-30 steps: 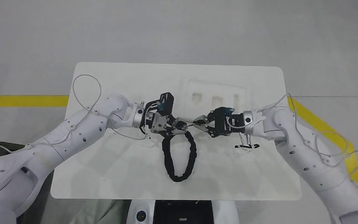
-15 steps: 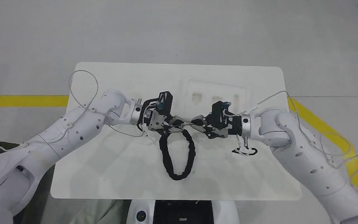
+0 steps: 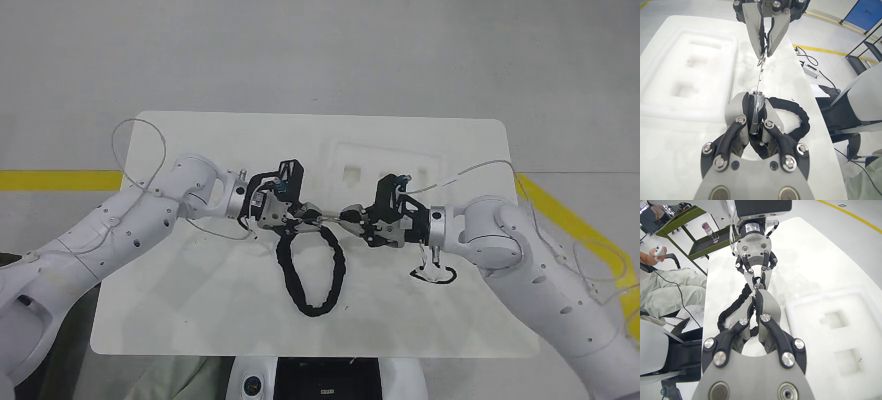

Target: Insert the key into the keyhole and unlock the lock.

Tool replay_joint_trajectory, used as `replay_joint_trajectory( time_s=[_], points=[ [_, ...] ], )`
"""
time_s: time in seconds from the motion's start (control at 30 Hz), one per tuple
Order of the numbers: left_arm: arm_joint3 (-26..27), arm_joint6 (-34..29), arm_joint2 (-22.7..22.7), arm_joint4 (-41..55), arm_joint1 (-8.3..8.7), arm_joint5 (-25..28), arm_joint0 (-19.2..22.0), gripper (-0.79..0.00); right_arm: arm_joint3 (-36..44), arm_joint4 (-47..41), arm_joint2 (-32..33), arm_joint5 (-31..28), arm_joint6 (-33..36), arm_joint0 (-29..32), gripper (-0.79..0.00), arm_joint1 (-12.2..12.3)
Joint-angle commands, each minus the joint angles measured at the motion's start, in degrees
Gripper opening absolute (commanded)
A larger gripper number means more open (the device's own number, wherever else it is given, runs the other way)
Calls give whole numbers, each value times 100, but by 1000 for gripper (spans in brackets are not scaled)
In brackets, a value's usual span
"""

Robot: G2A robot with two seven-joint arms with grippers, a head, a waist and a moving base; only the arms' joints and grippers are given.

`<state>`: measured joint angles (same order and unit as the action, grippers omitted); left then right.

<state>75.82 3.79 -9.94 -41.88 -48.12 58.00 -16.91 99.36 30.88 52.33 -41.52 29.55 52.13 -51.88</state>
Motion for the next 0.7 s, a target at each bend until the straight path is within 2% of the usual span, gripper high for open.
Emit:
replay_joint_trajectory(
  time_s=[0.0,0.23,0.4,0.53,0.67],
  points=[
    [20,21,-8,-1,19,0,4,-785,18,58,31,38,-64,21,0,-5],
    [18,194,-72,-4,114,0,-5,-785,80,564,317,65,-268,272,0,42],
    [-185,120,-157,-91,220,0,-26,-785,237,862,486,-42,-521,460,0,66],
    [-357,-71,-278,-153,345,0,-111,-785,280,1030,533,-130,-622,584,0,71],
    [-382,-593,-417,-280,484,-96,-189,-785,299,1114,619,-122,-665,685,0,79]
  ],
)
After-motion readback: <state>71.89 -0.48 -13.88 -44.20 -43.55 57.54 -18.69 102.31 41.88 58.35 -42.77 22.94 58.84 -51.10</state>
